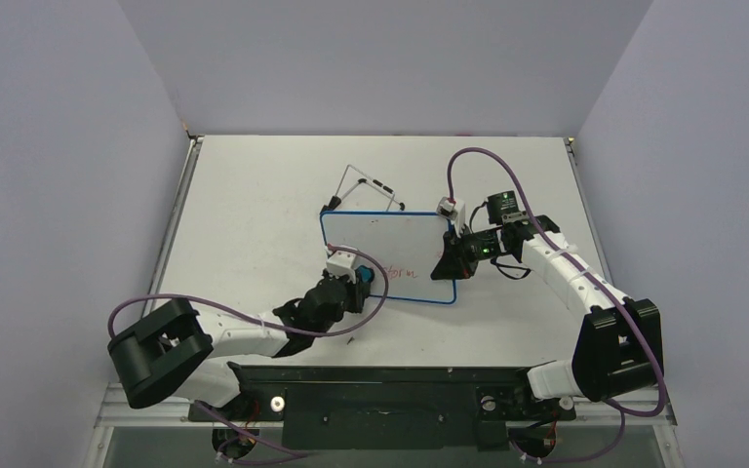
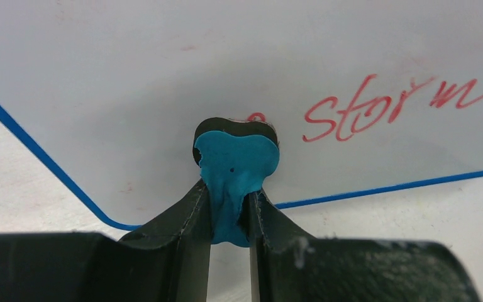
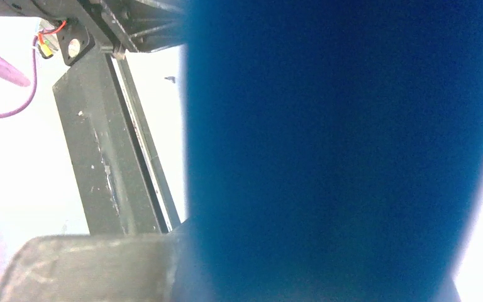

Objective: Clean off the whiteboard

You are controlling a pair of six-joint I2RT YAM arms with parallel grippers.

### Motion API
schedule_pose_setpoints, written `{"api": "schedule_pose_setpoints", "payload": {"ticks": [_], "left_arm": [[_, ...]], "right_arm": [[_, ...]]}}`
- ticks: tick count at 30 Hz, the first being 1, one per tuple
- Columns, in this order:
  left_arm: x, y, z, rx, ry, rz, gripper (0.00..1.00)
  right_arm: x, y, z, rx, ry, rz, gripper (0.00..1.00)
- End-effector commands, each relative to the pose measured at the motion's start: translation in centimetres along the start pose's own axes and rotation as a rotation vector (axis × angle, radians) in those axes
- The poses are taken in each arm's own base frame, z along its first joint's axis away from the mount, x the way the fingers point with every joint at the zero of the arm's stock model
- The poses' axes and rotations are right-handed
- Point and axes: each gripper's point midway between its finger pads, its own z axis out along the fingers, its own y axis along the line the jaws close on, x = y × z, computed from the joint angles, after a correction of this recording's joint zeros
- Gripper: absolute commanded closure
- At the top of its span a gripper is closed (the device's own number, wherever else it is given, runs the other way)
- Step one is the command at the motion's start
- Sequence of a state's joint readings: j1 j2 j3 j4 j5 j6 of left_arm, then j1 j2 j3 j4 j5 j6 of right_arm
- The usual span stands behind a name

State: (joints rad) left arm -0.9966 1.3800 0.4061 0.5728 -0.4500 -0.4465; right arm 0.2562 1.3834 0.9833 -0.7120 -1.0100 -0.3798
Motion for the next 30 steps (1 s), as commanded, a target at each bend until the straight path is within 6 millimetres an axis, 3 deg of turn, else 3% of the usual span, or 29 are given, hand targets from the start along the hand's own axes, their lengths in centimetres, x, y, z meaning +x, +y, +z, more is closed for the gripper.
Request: {"api": "schedule_pose_setpoints", "payload": {"ticks": [1,3,6,14,18,22,24,27,30], "left_arm": [[-4.3,1.1,0.6,-0.016,-0.103,-0.047,1.0],[-5.4,2.4,0.8,-0.034,-0.123,-0.062,1.0],[-5.9,2.8,0.6,-0.035,-0.129,-0.058,1.0],[-3.2,3.3,-0.4,-0.015,-0.102,-0.081,1.0],[-2.5,1.9,-0.2,-0.004,-0.097,-0.071,1.0],[-3.1,-2.0,0.1,0.044,-0.142,-0.062,1.0],[-2.9,-2.2,0.7,0.027,-0.15,-0.067,1.0],[-3.9,-1.1,0.9,-0.022,-0.19,-0.077,1.0],[-5.3,2.3,0.7,-0.101,-0.241,-0.126,1.0]], "right_arm": [[0.5,0.8,-0.2,-0.01,0.024,-0.016,1.0],[0.6,0.9,-0.2,-0.009,0.024,-0.016,1.0],[0.5,0.9,-0.2,-0.011,0.024,-0.016,1.0],[0.6,0.9,-0.2,-0.011,0.024,-0.015,1.0],[0.6,1.0,-0.2,-0.013,0.025,-0.018,1.0],[0.6,1.0,-0.2,-0.012,0.024,-0.019,1.0],[0.5,1.0,-0.3,-0.01,0.021,-0.023,1.0],[0.5,1.0,-0.2,-0.012,0.02,-0.022,1.0],[0.4,1.1,-0.3,-0.013,0.018,-0.024,1.0]]}}
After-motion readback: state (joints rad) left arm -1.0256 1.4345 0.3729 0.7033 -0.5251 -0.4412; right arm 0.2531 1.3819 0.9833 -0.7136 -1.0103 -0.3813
